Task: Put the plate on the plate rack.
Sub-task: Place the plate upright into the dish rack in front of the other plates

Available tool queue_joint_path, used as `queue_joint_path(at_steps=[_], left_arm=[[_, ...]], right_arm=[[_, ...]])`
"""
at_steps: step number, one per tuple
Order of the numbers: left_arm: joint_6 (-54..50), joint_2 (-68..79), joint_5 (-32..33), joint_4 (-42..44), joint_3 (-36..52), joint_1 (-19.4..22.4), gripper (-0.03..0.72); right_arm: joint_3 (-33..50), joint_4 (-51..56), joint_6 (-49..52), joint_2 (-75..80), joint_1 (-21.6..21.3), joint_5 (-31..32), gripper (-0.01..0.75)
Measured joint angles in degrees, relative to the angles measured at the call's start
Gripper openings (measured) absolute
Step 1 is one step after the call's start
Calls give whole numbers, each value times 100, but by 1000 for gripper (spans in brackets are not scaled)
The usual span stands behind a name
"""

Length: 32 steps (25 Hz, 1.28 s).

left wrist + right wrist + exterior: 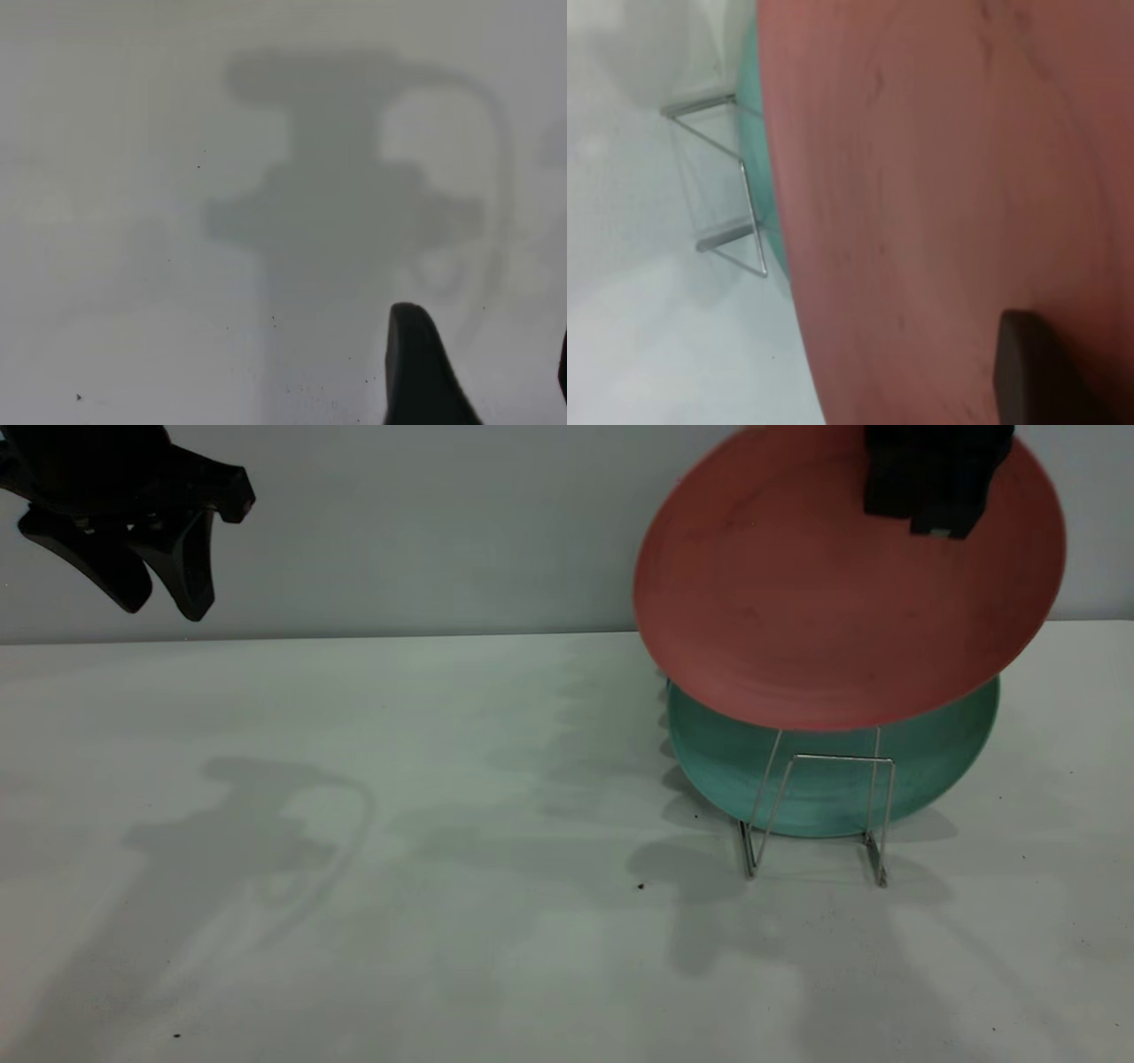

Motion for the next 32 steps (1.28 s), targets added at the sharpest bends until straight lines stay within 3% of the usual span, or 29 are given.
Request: queue_joint_path(at_steps=[14,32], left_arm=[[17,0,-16,0,0,0,418],[17,0,-112,0,0,0,418]], right_arm=[[0,-117,396,347,-267,-166,127],[0,-31,414,1041,-275,-462,127]])
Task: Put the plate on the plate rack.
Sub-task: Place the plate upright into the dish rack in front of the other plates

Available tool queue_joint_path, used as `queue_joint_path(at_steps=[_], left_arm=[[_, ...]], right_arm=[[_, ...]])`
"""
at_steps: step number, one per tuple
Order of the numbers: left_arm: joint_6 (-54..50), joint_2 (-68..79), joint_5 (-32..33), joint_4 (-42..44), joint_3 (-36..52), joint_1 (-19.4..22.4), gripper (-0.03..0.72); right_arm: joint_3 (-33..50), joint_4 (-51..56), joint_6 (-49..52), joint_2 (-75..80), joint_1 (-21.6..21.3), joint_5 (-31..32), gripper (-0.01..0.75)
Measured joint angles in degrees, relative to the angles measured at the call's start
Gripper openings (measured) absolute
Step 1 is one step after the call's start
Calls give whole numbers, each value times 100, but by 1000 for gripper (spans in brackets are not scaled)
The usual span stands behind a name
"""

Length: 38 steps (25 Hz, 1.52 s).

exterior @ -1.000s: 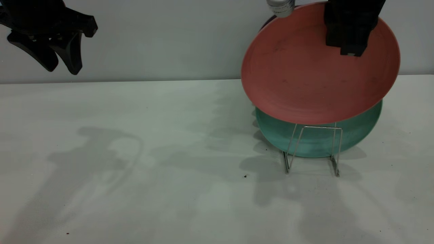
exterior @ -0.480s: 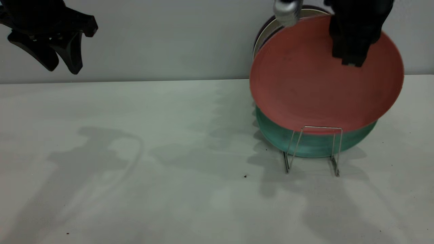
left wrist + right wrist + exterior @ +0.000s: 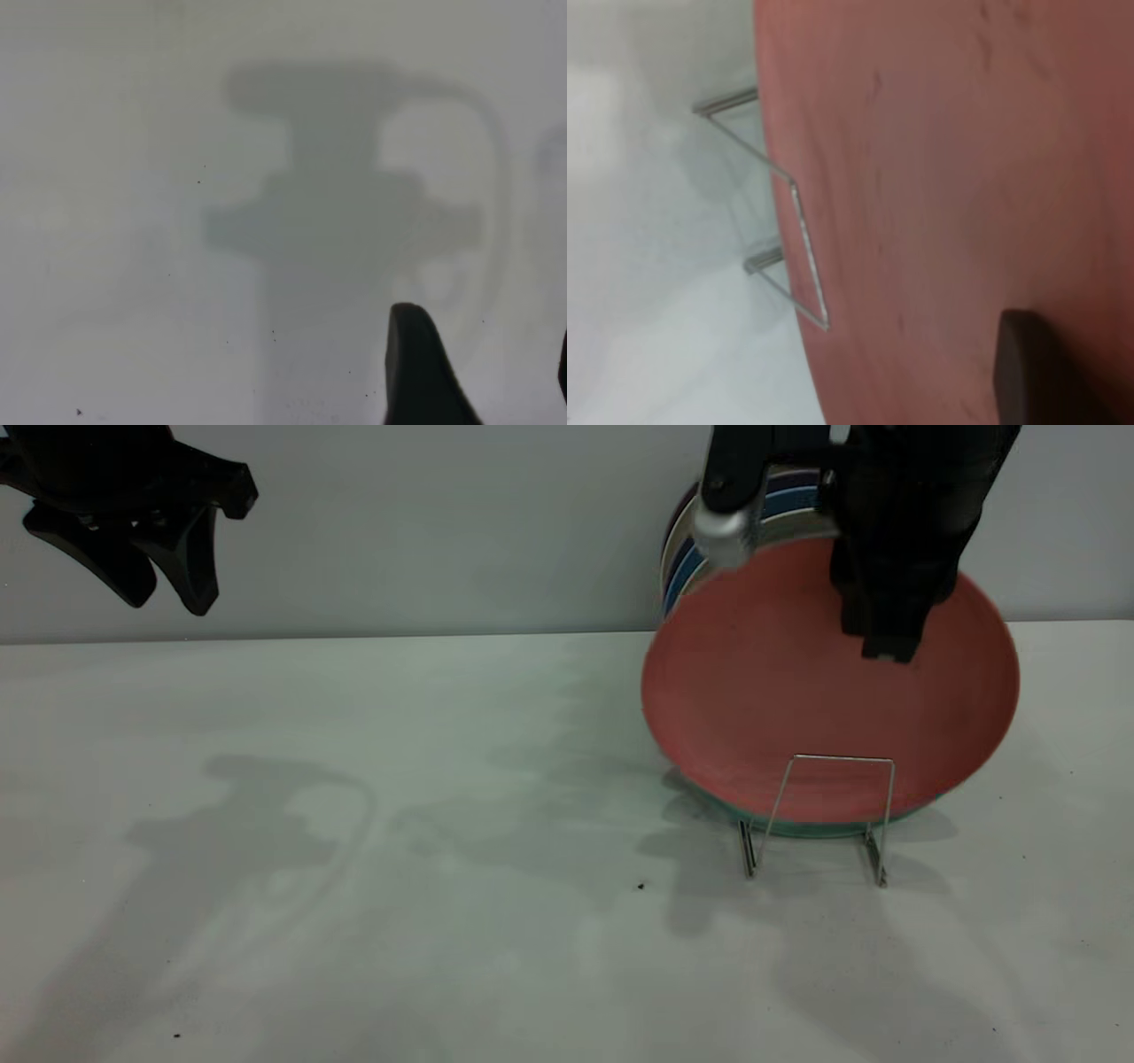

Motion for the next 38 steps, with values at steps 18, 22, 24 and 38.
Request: queue_joint_path(at_steps=[18,22,24,38], left_arm=[[-5,0,0,0,0,0,418],[-5,0,5,0,0,0,418],[-5,0,11,0,0,0,418],[-5,0,98,0,0,0,418]], right_arm=[[-6,125,19,148,-11,-15,365],[-28,204,19,148,-11,37,377],[-28,206,19,148,-11,108,379],[-35,-534,939,-235,-42,413,379]])
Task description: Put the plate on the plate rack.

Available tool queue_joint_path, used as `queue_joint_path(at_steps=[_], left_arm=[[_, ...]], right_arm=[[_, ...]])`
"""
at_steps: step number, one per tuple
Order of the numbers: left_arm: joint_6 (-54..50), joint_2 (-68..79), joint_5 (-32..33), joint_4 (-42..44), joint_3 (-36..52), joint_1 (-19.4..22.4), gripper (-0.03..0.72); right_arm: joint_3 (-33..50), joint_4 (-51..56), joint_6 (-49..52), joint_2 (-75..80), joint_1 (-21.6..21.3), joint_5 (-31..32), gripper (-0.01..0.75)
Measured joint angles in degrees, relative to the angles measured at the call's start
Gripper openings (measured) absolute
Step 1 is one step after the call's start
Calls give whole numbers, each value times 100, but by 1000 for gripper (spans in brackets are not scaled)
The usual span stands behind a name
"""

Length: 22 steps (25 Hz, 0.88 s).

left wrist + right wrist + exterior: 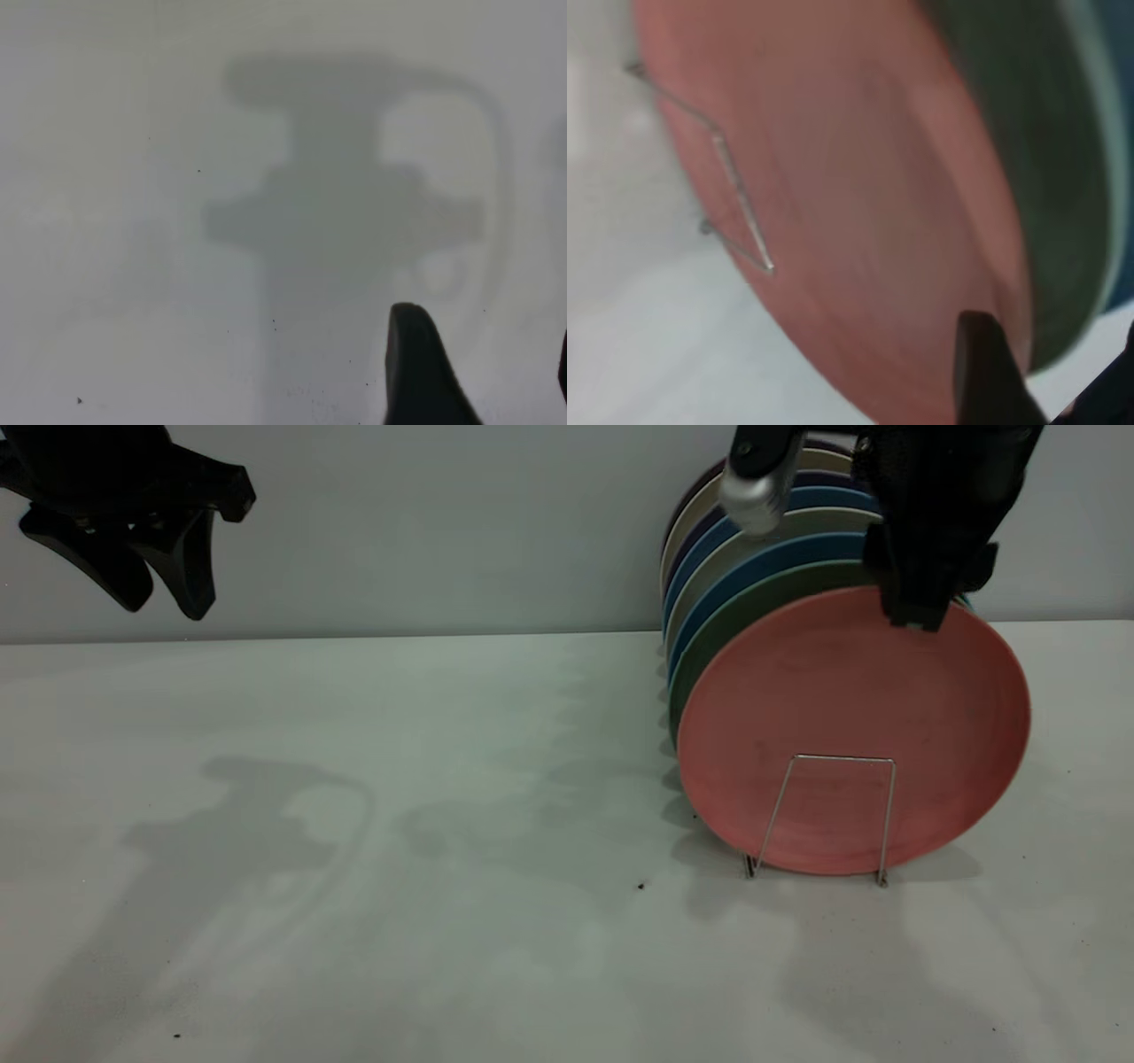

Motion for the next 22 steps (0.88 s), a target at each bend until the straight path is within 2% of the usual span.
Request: queue_joint_path(at_steps=[8,12,16,22], left_arm=[[6,0,9,7,0,0,418],[13,0,38,312,0,0,418],[13,-61,215,617,0,0,418],[13,-718,426,687,0,0,418]], right_arm=[[0,-52,475,-323,-6,215,380],[0,80,959,-873,-17,278,380],[0,675,1307,-1296,-119,410,380],[5,1652,1211,-1945,-403,737,380]])
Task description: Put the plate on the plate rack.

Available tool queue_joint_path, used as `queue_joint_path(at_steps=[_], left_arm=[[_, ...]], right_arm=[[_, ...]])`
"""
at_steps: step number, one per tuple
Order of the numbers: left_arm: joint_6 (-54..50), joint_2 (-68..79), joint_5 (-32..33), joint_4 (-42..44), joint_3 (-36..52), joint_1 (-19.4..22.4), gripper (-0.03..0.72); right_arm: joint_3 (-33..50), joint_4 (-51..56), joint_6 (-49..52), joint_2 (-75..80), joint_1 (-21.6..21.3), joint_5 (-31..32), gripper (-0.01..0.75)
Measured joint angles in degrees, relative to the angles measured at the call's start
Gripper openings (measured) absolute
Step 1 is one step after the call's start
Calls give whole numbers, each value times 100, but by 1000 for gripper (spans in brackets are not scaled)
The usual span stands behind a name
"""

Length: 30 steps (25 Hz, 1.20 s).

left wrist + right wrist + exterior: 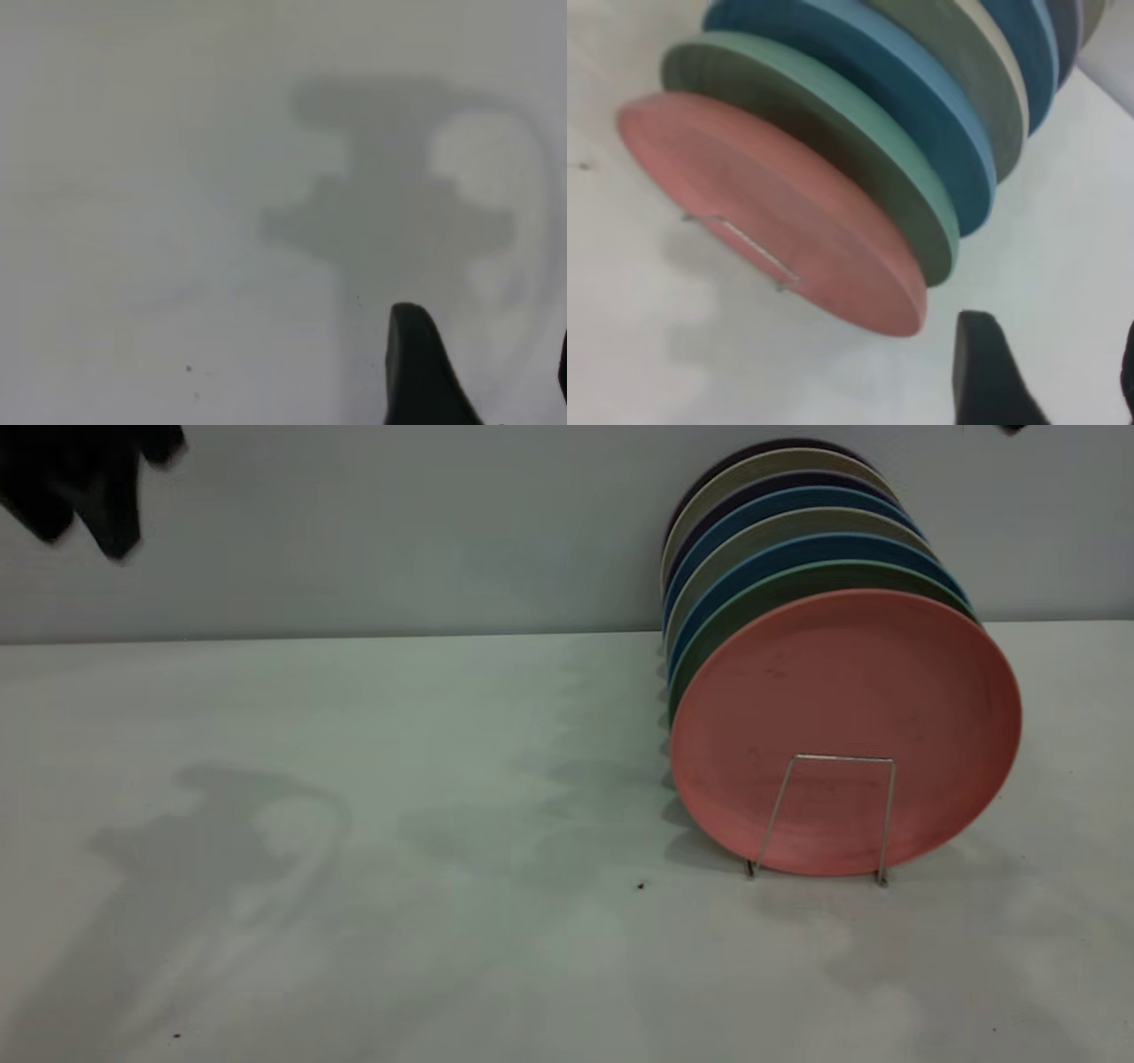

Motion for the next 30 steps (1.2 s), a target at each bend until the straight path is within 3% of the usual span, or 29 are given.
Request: queue_joint_path(at_steps=[7,13,19,25,30], left_arm=[[130,-1202,447,-37,0,0,417],[657,-2279,1089,-709,0,0,417],[987,-3295,1859,-1112,0,0,417],[1020,-4315,1889,-1181,7,0,417],[1020,-5162,1889,-1363,7,0,417]], right_arm=[[0,1334,-651,-1077,-346,434,380],[0,2224,-1028,-2092,-374,991,380],[0,2477,-1082,-2929,-374,1754,380],[232,2565,-1086,-3811,-374,2243,380],[1052,2560,-1086,-4693,-374,2322,380]])
